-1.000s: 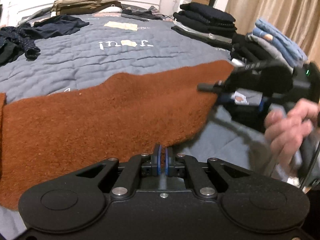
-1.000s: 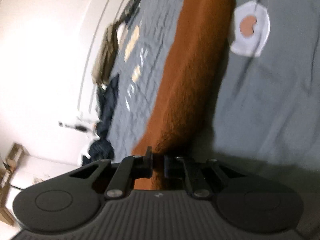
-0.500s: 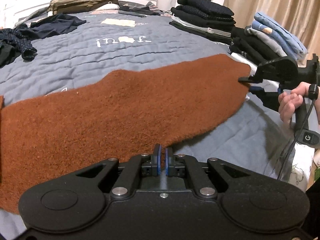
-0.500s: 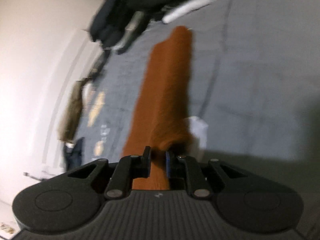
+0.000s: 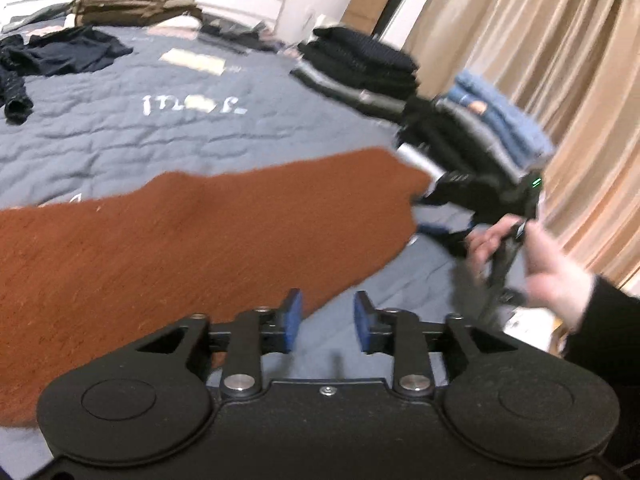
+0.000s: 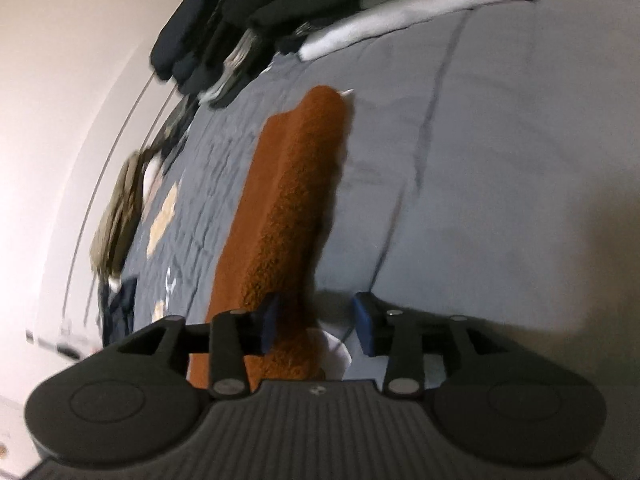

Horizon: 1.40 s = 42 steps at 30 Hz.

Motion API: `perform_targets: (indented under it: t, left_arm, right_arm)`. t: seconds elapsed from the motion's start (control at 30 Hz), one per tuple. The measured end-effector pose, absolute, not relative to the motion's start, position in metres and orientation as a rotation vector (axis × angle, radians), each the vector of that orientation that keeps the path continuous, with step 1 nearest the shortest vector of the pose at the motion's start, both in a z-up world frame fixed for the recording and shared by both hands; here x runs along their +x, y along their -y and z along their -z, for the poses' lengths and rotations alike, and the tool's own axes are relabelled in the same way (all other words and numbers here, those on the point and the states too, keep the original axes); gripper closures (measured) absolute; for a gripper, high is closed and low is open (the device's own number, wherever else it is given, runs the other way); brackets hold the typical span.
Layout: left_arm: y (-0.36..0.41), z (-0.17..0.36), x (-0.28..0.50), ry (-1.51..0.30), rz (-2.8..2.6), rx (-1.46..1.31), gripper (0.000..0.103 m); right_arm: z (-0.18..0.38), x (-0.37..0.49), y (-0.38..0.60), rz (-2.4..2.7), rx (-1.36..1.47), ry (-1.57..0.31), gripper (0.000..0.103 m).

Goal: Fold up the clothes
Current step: 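Open the right tool and release the folded garment end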

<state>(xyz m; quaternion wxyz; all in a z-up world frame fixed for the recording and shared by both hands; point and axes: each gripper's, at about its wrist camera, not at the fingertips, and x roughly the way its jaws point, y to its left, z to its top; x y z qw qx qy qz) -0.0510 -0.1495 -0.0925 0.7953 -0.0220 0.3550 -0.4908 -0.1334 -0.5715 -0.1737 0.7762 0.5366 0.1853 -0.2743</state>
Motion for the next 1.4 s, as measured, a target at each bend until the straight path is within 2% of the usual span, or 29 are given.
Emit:
perform_targets:
  t: [0.27, 0.5, 0.53, 0.6, 0.63, 0.83, 0.93, 1.0, 1.03, 1.07, 1.3, 1.4]
  left_arm:
    - [0.141, 0.083, -0.053, -0.734, 1.039, -0.097, 0.069]
    - [0.141, 0.084, -0.049, -0.743, 1.033, -0.091, 0.069]
    - [0.141, 0.085, -0.048, -0.746, 1.031, -0.089, 0.069]
    - [0.141, 0.086, -0.046, -0.75, 1.029, -0.086, 0.069]
    - [0.141, 0.086, -0.045, -0.752, 1.028, -0.086, 0.069]
    - [0.141, 0.086, -0.042, -0.754, 1.029, -0.084, 0.069]
    - [0.141, 0.085, -0.044, -0.752, 1.037, -0.08, 0.069]
    - [0.141, 0.085, -0.046, -0.751, 1.041, -0.073, 0.069]
    - [0.141, 0.085, -0.046, -0.752, 1.041, -0.071, 0.069]
    - [0.141, 0.085, -0.046, -0.752, 1.042, -0.068, 0.069]
    - [0.142, 0.084, -0.046, -0.749, 1.049, -0.07, 0.069]
    - [0.143, 0.084, -0.048, -0.746, 1.059, -0.068, 0.069]
  right_arm:
    - [0.178, -0.134, 0.602, 0.566, 1.237, -0.265, 0.059]
    - [0.167, -0.112, 0.62, 0.617, 1.057, -0.277, 0.058]
    - [0.164, -0.109, 0.622, 0.622, 1.031, -0.283, 0.06]
    - [0.158, -0.103, 0.626, 0.613, 0.966, -0.31, 0.087]
    - [0.153, -0.1, 0.625, 0.607, 0.907, -0.341, 0.094]
    - [0.103, -0.087, 0.604, 0.709, 0.572, -0.43, 0.094]
    - [0.075, -0.077, 0.591, 0.763, 0.374, -0.479, 0.09]
    - [0.068, -0.076, 0.588, 0.732, 0.312, -0.497, 0.076]
    - [0.067, -0.078, 0.59, 0.737, 0.31, -0.506, 0.062]
    - [0.068, -0.081, 0.594, 0.739, 0.327, -0.502, 0.057]
    - [0.089, -0.142, 0.646, 0.71, 0.683, -0.454, 0.055]
    - [0.109, -0.157, 0.66, 0.72, 0.731, -0.502, 0.055]
